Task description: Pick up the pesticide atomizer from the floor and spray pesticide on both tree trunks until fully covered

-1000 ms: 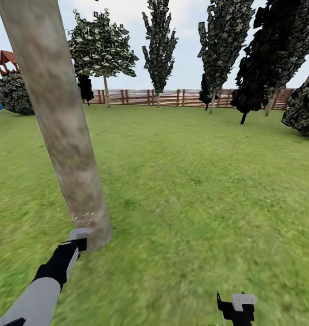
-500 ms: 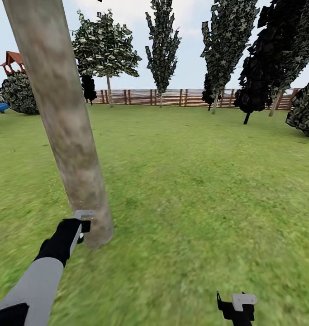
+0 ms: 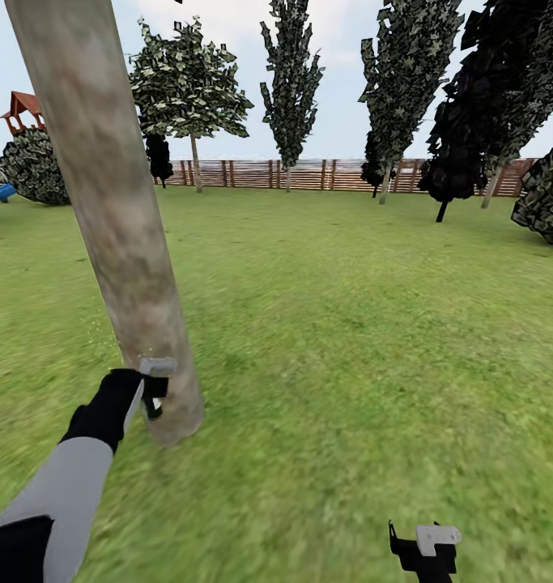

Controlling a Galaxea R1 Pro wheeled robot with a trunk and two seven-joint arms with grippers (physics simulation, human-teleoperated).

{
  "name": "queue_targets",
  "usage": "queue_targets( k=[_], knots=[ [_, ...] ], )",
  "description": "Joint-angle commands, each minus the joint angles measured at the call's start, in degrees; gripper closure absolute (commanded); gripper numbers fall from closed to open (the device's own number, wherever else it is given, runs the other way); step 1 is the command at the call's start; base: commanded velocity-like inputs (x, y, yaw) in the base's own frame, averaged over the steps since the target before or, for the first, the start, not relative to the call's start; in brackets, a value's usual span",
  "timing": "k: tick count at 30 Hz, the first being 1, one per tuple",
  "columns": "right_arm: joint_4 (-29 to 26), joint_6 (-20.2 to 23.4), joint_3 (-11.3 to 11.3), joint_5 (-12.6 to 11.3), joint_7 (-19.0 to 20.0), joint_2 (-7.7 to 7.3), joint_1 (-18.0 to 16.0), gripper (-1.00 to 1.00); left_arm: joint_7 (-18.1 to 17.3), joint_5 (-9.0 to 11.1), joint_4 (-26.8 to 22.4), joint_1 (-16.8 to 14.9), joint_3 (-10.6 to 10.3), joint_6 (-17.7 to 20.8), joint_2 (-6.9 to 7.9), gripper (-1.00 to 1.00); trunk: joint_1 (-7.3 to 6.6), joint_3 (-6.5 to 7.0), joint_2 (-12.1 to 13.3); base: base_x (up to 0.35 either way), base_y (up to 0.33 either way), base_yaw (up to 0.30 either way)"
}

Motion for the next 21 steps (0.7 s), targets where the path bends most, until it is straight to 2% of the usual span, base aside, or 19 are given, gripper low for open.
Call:
queue_targets(
  k=[1,2,3,4,5,7,10,13,14,17,21],
  knots=[
    [0.0,0.0,0.0,0.0,0.0,0.00,0.0,-1.00,-0.1,-0.1,0.0,-0.6,0.0,0.8,0.11,1.00,0.00,-0.01,0.0,0.000,0.000,0.000],
    [0.0,0.0,0.0,0.0,0.0,0.00,0.0,-1.00,-0.2,0.0,0.0,-1.4,0.2,1.6,0.77,1.00,0.00,-0.01,0.0,0.000,0.000,0.000],
    [0.0,0.0,0.0,0.0,0.0,0.00,0.0,-1.00,-0.3,0.0,0.0,-1.9,0.4,1.9,2.03,1.00,0.00,-0.01,0.0,0.000,0.000,0.000],
    [0.0,0.0,0.1,0.0,0.0,0.00,0.0,-1.00,-0.6,0.2,0.0,-2.1,0.5,2.1,4.27,1.00,0.00,-0.01,0.0,0.000,0.000,0.000],
    [0.0,0.0,0.0,0.0,0.0,0.00,0.0,-1.00,-2.1,0.2,0.0,-2.2,0.6,2.2,6.32,1.00,0.00,-0.01,0.0,0.000,0.000,0.000],
    [0.0,0.0,0.0,0.0,0.0,0.00,0.0,-1.00,-5.6,0.0,0.0,-2.2,0.4,2.2,8.25,1.00,0.00,-0.01,0.0,0.000,0.000,0.000],
    [0.0,0.0,0.1,0.0,0.0,0.00,0.0,-1.00,-7.1,-0.2,-0.1,-2.4,0.0,2.3,7.76,1.00,0.00,-0.01,0.0,0.000,0.000,0.000],
    [0.0,0.0,0.1,0.0,0.0,0.00,0.0,-1.00,-7.4,-0.3,-0.1,-4.2,-0.1,2.8,4.82,1.00,0.00,-0.01,0.0,0.000,0.000,0.000],
    [0.0,0.0,0.1,0.0,0.0,0.00,0.0,-1.00,-7.4,-0.4,-0.1,-4.6,-0.3,3.3,4.33,1.00,0.00,-0.01,0.0,0.000,0.000,0.000],
    [0.0,0.0,0.0,0.0,0.0,0.00,0.0,-1.00,-7.4,-0.5,-0.2,-6.1,-1.2,3.8,4.52,1.00,0.00,-0.01,0.0,0.000,0.000,0.000],
    [0.0,0.0,0.0,0.0,0.0,0.00,0.0,-1.00,-7.5,-0.6,-0.2,-6.1,-1.3,3.9,5.58,1.00,0.00,-0.01,0.0,0.000,0.000,0.000]
  ],
)
